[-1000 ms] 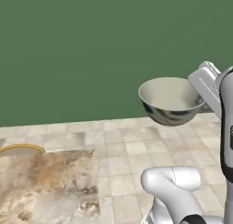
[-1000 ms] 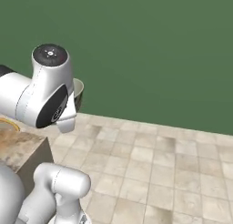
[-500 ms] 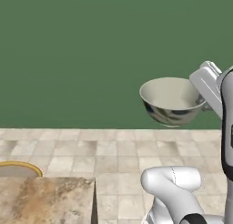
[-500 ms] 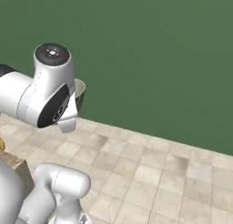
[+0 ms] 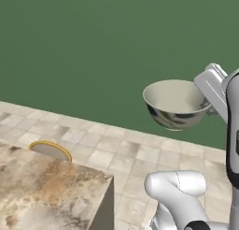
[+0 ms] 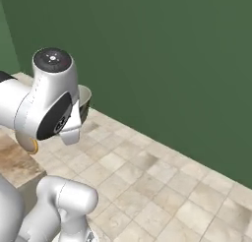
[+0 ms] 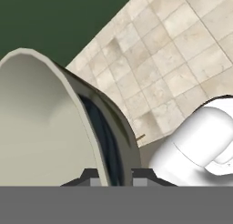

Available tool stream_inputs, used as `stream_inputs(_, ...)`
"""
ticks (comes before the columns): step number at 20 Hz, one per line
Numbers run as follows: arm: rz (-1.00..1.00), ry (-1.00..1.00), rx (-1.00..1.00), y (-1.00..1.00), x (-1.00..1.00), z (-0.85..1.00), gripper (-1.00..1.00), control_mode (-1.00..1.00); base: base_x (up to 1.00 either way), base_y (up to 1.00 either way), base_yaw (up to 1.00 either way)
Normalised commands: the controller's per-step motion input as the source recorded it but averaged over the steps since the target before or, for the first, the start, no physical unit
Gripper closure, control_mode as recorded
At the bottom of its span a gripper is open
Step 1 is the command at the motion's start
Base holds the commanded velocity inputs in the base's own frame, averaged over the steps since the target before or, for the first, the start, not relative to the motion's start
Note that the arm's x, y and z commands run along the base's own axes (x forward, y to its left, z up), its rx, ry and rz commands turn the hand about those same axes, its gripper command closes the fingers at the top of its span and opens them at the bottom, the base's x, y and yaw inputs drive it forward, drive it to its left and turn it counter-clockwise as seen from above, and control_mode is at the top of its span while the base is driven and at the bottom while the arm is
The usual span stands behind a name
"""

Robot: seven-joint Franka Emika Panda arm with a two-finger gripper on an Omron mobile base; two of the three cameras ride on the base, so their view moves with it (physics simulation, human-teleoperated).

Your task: Move the bowls from the cabinet to the plates on the dining table.

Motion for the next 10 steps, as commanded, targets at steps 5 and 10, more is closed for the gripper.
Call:
stream_inputs(5, 0.0, 0.0, 0.0, 0.0, 0.0, 0.0, 1.0, 1.0, 0.13, -0.2, 0.51)
stream_inputs(10, 0.0, 0.0, 0.0, 0.0, 0.0, 0.0, 1.0, 1.0, 0.06, -0.28, 0.45)
